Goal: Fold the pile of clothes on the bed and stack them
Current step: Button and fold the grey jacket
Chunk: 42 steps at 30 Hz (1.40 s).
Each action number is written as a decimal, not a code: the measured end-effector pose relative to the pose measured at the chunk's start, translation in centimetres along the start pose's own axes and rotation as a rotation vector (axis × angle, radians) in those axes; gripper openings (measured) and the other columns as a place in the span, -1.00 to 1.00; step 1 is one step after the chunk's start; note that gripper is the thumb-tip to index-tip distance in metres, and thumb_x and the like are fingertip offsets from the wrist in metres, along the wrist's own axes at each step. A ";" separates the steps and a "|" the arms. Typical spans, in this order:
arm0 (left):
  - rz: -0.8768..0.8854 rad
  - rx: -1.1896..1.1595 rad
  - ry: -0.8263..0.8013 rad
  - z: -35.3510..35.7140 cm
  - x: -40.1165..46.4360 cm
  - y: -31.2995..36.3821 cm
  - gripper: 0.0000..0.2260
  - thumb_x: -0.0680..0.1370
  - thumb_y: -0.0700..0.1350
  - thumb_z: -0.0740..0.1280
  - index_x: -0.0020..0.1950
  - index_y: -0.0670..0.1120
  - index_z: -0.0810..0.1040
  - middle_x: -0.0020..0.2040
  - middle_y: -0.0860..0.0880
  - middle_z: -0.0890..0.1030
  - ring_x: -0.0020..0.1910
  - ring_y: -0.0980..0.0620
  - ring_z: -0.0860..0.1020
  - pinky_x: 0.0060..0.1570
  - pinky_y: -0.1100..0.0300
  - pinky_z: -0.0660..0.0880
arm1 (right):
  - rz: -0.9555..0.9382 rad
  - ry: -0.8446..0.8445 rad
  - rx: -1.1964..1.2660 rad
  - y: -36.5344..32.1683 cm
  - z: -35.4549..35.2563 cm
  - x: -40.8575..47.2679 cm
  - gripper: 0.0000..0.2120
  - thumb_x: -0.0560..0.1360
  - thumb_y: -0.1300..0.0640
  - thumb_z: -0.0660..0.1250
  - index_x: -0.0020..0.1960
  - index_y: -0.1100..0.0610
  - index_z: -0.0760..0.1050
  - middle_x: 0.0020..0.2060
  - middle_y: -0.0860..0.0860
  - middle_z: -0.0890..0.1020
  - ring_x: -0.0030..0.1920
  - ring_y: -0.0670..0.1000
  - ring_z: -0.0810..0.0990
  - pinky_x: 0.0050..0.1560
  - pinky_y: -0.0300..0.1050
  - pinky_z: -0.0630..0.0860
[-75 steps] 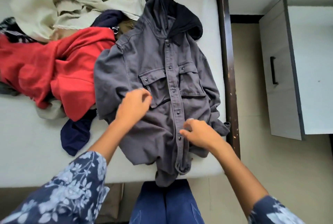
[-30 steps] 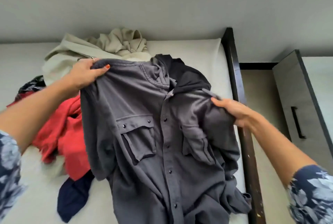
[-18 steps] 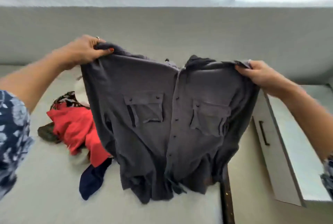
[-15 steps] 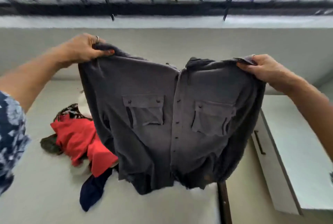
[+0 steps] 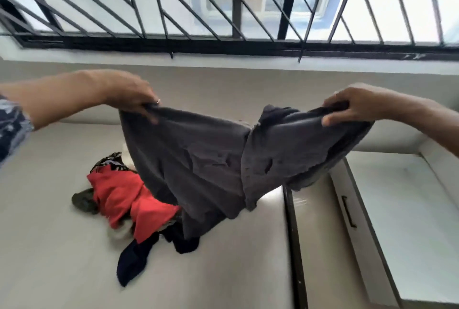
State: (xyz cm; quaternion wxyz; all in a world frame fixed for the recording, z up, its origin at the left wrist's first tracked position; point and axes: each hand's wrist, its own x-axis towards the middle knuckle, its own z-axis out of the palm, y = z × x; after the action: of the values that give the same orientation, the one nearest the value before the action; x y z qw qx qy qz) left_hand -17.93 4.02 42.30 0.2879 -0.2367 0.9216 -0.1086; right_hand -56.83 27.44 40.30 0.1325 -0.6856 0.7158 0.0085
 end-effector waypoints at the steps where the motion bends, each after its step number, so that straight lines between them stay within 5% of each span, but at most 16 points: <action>1: -0.032 -0.084 0.029 -0.1 -0.3 -0.1 -0.37 0.35 0.39 0.02 0.15 0.03 0.56 0.09 0.02 0.62 0.10 -0.03 0.55 0.07 0.15 0.44 | -0.041 -0.083 -0.172 -0.4 0.2 0.1 -0.31 0.19 -0.57 0.22 0.12 -0.16 0.55 -0.21 -0.22 0.58 -0.21 -0.11 0.52 -0.21 -0.18 0.35; 5: -0.138 -0.339 0.131 -0.8 -0.9 -1.8 -0.53 0.50 0.22 0.20 0.15 -0.10 0.59 0.08 -0.11 0.62 0.08 -0.11 0.54 0.08 0.11 0.42 | -0.100 -0.049 -0.592 -0.6 0.0 0.1 -0.61 0.46 -0.32 0.24 0.24 -0.22 0.44 -0.02 -0.13 0.64 -0.02 0.00 0.59 -0.18 -0.13 0.42; 10: -0.154 -0.670 0.139 -0.7 -1.4 -2.8 -0.85 0.54 -0.01 0.33 -0.19 -0.03 0.54 -0.23 -0.03 0.58 -0.25 0.05 0.51 -0.29 0.21 0.43 | 0.045 -0.029 -0.118 0.9 -1.0 1.1 -0.91 0.55 0.01 0.30 -0.01 -0.02 0.56 -0.15 -0.05 0.61 -0.10 0.06 0.55 -0.17 -0.16 0.36; 13: -0.124 -0.835 0.236 -0.5 -2.6 -2.6 -0.78 0.54 -0.17 0.35 -0.32 -0.04 0.51 -0.44 0.10 0.54 -0.43 0.23 0.46 -0.44 0.39 0.39 | 0.042 -0.008 0.183 1.4 -0.9 0.9 -0.85 0.55 0.15 0.32 -0.18 -0.01 0.50 -0.28 -0.06 0.58 -0.23 0.01 0.52 -0.22 -0.22 0.38; 16: -0.058 -0.914 0.080 1.2 -5.2 -1.7 -0.82 0.45 0.08 0.44 -0.23 -0.01 0.62 -0.34 0.05 0.63 -0.37 0.19 0.56 -0.33 0.21 0.54 | 0.045 -0.115 0.299 2.0 0.0 -1.1 -0.88 0.50 0.01 0.34 -0.20 -0.01 0.56 -0.30 -0.07 0.64 -0.22 -0.07 0.58 -0.16 -0.16 0.48; 19: 0.030 -0.867 -0.202 3.9 -7.1 -0.9 -0.43 0.17 0.49 0.38 -0.10 0.07 0.65 -0.16 -0.08 0.69 -0.16 -0.09 0.66 -0.10 -0.10 0.58 | 0.012 -0.240 0.355 1.7 2.0 -3.8 -0.56 0.34 -0.39 0.32 -0.07 -0.04 0.60 -0.20 -0.07 0.68 -0.10 0.03 0.65 -0.04 -0.03 0.55; 21: 0.090 -0.830 -0.374 5.8 -7.9 -0.2 -0.42 0.19 0.50 0.37 -0.08 0.06 0.65 -0.13 -0.11 0.69 -0.11 -0.13 0.66 -0.05 -0.17 0.57 | -0.035 -0.340 0.412 1.4 3.3 -5.1 -0.38 0.26 -0.50 0.30 0.01 -0.02 0.61 -0.12 -0.05 0.69 -0.04 0.03 0.66 0.02 0.00 0.56; 24: 0.183 -0.841 -0.529 7.4 -8.5 0.0 -0.47 0.28 0.42 0.40 -0.04 0.00 0.64 -0.17 -0.03 0.67 -0.16 -0.02 0.61 -0.05 -0.19 0.52 | -0.063 -0.463 0.452 0.6 4.5 -6.4 -0.39 0.23 -0.55 0.28 0.00 -0.09 0.59 -0.15 -0.08 0.68 -0.06 0.00 0.65 0.01 -0.05 0.56; 28: 0.222 -0.864 -0.595 6.7 -8.5 -1.1 -0.49 0.33 0.36 0.42 -0.03 -0.05 0.66 -0.16 -0.03 0.67 -0.14 -0.01 0.60 -0.05 -0.19 0.52 | -0.023 -0.523 0.467 -0.2 4.6 -7.1 -0.35 0.27 -0.51 0.30 0.06 -0.01 0.58 -0.11 -0.05 0.68 -0.01 0.04 0.65 0.06 0.04 0.55; 32: 0.155 -0.954 -0.405 5.2 -7.0 -1.3 -0.42 0.24 0.41 0.44 -0.05 -0.05 0.66 -0.07 -0.19 0.68 -0.09 -0.16 0.65 -0.06 -0.27 0.54 | 0.044 -0.425 0.243 -1.1 3.2 -5.7 -0.38 0.26 -0.54 0.21 0.02 -0.07 0.56 -0.13 -0.13 0.65 -0.04 0.00 0.64 0.03 -0.03 0.54; 35: 0.128 -0.919 -0.251 3.9 -5.4 0.0 -0.27 0.12 0.52 0.36 0.00 -0.02 0.64 -0.11 -0.01 0.69 -0.17 0.07 0.64 -0.25 0.15 0.57 | 0.077 -0.296 -0.335 -2.5 3.2 -4.2 -0.74 0.51 -0.27 0.19 0.05 -0.14 0.46 -0.02 -0.21 0.42 0.15 -0.05 0.45 0.08 -0.14 0.37; 37: 0.188 -0.839 -0.185 3.1 -4.7 1.1 -0.28 0.17 0.56 0.26 0.15 0.15 0.58 0.02 0.16 0.65 -0.03 0.19 0.61 -0.09 0.23 0.55 | 0.145 -0.167 -0.486 -3.9 3.2 -3.7 -0.82 0.57 -0.17 0.14 0.10 -0.20 0.44 0.01 -0.14 0.34 0.14 -0.02 0.44 -0.03 -0.13 0.37; 39: 0.225 -0.724 -0.087 2.7 -4.4 1.6 -0.52 0.36 0.41 0.28 0.23 0.30 0.48 0.11 0.28 0.59 0.11 0.26 0.55 0.06 0.32 0.49 | 0.195 -0.056 -0.528 -4.9 2.9 -3.7 -0.82 0.60 -0.10 0.11 0.14 -0.24 0.43 -0.03 -0.13 0.38 0.03 0.00 0.55 -0.24 -0.14 0.34; 42: 0.283 -0.598 0.055 2.1 -4.6 1.8 -0.87 0.56 0.01 0.30 0.07 0.18 0.57 -0.07 0.21 0.64 -0.06 0.21 0.57 -0.02 0.26 0.47 | 0.193 0.134 -0.595 -4.6 2.4 -4.0 -0.71 0.60 0.09 0.09 0.13 -0.27 0.44 -0.08 -0.16 0.61 -0.19 -0.02 0.59 -0.37 -0.17 0.29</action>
State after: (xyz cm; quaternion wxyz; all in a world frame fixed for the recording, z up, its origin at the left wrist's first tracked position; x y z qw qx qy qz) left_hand -14.11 7.76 42.20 0.1929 -0.1772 0.9438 0.2017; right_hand -51.76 31.58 39.58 -0.1227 -0.6221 0.7508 0.1848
